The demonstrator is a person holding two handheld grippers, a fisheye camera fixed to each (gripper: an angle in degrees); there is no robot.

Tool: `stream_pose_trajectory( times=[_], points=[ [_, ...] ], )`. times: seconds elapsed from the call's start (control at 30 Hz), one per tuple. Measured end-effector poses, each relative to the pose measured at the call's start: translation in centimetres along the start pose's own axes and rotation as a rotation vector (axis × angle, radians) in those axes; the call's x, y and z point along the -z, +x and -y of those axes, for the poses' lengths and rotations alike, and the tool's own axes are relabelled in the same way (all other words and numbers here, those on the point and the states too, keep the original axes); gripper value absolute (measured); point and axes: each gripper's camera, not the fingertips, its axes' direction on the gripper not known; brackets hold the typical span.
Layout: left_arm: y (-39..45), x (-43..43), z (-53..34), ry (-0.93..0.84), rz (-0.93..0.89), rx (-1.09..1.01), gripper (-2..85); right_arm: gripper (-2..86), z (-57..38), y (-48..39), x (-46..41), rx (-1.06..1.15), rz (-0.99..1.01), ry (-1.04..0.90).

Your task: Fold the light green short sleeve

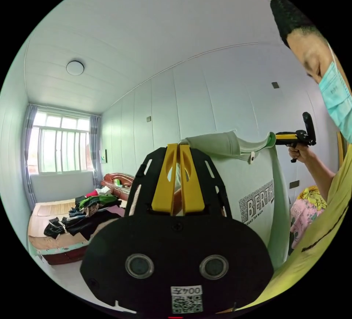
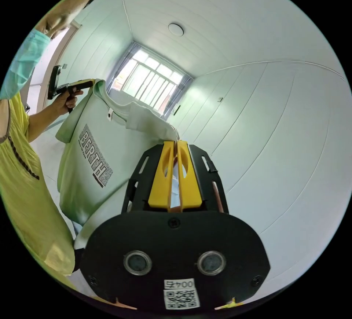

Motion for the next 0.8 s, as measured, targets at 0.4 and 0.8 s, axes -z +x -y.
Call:
stream_pose_trajectory(
  times=[0.4,0.8],
  points=[
    [-6.1,-34.8,-15.2,-0.355,0.144,-0.107,0.7,0.2,-7.8,15.9,-31.2,-0.168,0.144,-0.211],
    [-16.2,-67.1,-47.9,-0.915,0.200,-0.123,2.3,2.0,-22.4,23.1,-66.3,-0.346,0.250,-0.632]
  ],
)
